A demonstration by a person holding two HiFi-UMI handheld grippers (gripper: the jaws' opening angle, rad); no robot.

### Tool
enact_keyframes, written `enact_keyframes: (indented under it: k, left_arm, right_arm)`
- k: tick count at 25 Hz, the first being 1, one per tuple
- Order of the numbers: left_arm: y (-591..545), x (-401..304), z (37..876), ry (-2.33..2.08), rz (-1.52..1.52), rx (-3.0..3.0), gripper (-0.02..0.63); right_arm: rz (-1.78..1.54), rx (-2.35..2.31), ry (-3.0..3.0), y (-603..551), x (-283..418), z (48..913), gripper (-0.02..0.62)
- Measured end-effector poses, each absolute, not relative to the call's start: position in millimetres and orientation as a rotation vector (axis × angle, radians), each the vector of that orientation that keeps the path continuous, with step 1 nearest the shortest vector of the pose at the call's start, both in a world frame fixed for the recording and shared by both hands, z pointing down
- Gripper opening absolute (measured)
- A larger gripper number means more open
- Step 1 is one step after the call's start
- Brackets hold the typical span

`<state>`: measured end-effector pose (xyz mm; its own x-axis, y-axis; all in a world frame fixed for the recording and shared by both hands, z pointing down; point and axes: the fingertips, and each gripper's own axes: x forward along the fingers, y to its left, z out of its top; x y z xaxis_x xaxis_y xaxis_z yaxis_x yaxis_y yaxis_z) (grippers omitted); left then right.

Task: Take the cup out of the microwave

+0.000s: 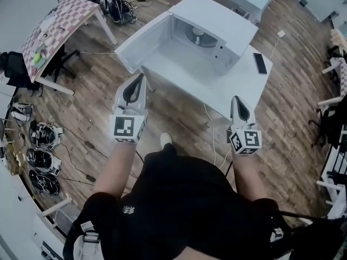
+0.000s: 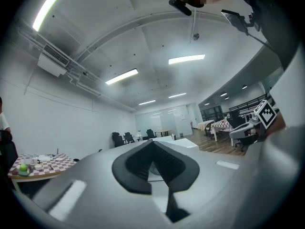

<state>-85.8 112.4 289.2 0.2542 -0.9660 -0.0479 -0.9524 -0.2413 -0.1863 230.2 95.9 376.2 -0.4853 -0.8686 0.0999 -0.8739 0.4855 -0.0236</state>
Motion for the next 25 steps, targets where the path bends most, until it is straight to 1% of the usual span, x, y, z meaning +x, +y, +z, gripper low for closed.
enact_keyframes:
  k: [6, 12, 25]
  left_arm:
    - [65.8, -135.2, 294.5, 1.784, -0.095, -2.371, 0.003]
    - [34.2, -159.5, 295.4, 1.679, -0.061, -2.394, 0.003]
    - [-10.8, -178.6, 299.6, 1.684, -0.011, -2.403, 0.003]
  right_arm:
    - [0.126, 1.591, -2.606, 51.6, 181.5, 382.5, 0.000]
    - [0.199, 1.587, -2.597, 24.9, 126.2, 394.2, 0.000]
    - [0.069, 1.647, -2.587, -36.9, 102.3, 372.7, 0.000]
